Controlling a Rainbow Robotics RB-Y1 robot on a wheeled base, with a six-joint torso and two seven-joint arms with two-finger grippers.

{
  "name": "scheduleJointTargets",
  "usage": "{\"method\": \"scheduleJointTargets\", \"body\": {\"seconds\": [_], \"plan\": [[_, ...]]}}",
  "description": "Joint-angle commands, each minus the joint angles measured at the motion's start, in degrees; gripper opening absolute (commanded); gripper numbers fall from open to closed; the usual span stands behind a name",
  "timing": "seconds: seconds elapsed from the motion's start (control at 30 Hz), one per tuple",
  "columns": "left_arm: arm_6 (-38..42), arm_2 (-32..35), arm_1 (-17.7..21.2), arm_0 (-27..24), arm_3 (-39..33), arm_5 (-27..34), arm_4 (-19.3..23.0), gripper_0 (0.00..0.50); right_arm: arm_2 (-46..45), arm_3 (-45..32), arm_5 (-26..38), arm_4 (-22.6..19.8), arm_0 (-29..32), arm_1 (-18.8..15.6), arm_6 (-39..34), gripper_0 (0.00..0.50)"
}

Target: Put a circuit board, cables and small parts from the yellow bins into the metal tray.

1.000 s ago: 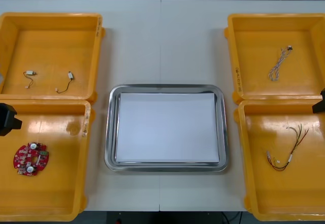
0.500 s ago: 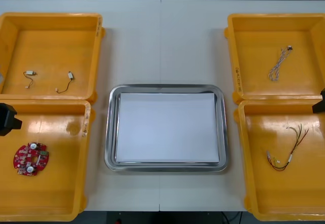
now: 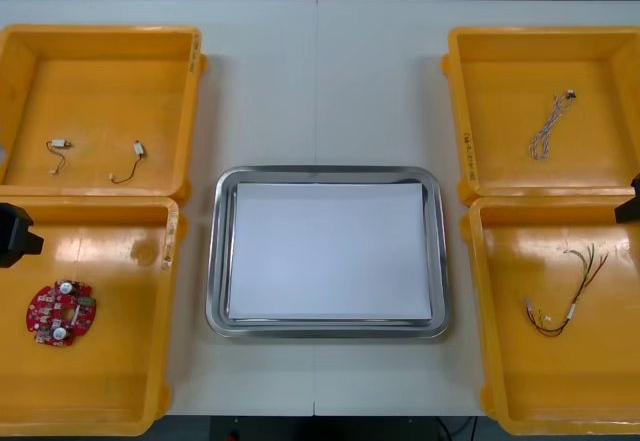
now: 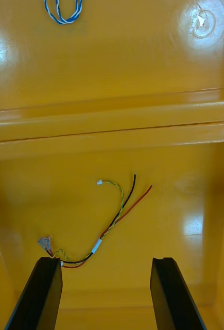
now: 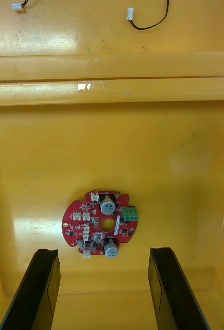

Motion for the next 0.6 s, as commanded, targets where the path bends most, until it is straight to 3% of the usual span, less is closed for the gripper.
{"method": "scheduleJointTargets", "body": {"seconds": [0.03, 0.6], "plan": [[-4.8, 1.8, 2.6, 1.1, -1.6, -0.4, -0.1, 0.500, -1.8, -0.5, 0.2, -0.3, -1.5, -2.2, -3.0, 0.500], [-4.8, 1.8, 2.6, 1.1, -1.6, -0.4, -0.1, 0.500, -1.8, -0.5, 0.2, -0.3, -1.5, -2.2, -3.0, 0.500]]}}
